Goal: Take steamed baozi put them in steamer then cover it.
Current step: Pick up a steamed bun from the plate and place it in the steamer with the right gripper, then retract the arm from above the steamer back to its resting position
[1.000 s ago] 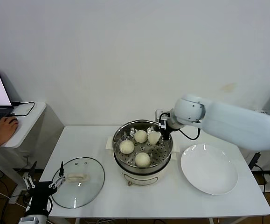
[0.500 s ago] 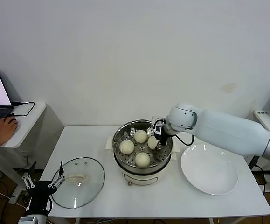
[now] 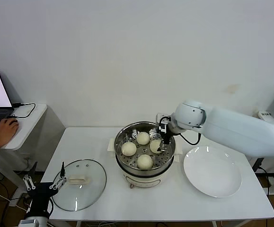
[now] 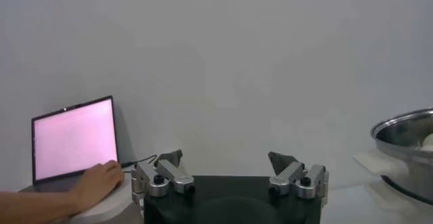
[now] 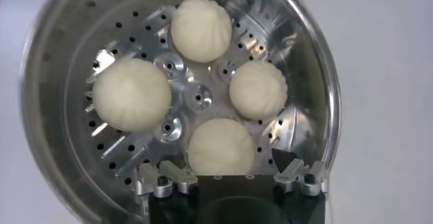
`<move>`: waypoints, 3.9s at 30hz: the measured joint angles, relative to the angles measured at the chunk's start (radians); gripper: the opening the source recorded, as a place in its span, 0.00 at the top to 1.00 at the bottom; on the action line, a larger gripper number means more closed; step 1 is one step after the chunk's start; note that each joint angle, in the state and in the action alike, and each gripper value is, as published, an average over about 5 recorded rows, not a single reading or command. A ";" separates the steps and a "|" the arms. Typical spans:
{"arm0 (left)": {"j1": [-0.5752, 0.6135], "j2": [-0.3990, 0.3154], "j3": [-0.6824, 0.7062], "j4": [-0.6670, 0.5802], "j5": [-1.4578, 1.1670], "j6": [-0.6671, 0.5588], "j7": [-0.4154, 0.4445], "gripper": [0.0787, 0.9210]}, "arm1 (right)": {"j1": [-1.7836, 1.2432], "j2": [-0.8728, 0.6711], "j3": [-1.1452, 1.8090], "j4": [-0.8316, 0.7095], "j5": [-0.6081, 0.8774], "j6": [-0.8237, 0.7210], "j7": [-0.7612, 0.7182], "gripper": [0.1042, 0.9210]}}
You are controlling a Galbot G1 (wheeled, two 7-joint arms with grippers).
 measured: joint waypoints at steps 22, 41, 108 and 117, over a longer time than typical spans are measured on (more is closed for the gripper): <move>-0.034 0.001 0.050 0.050 0.022 0.003 -0.007 0.12 | -1.063 -0.020 1.061 0.239 -0.134 0.540 0.505 0.12; -0.070 0.051 0.018 0.206 0.547 -0.035 -0.021 0.12 | -1.785 0.485 1.824 0.382 -0.316 0.839 0.526 0.12; -0.414 0.179 0.171 0.697 1.327 -0.063 -0.045 0.33 | -1.964 0.683 2.056 0.360 -0.395 0.910 0.584 0.12; -0.415 0.184 0.177 0.718 1.286 -0.070 -0.052 0.63 | -1.968 0.681 2.050 0.362 -0.408 0.913 0.580 0.12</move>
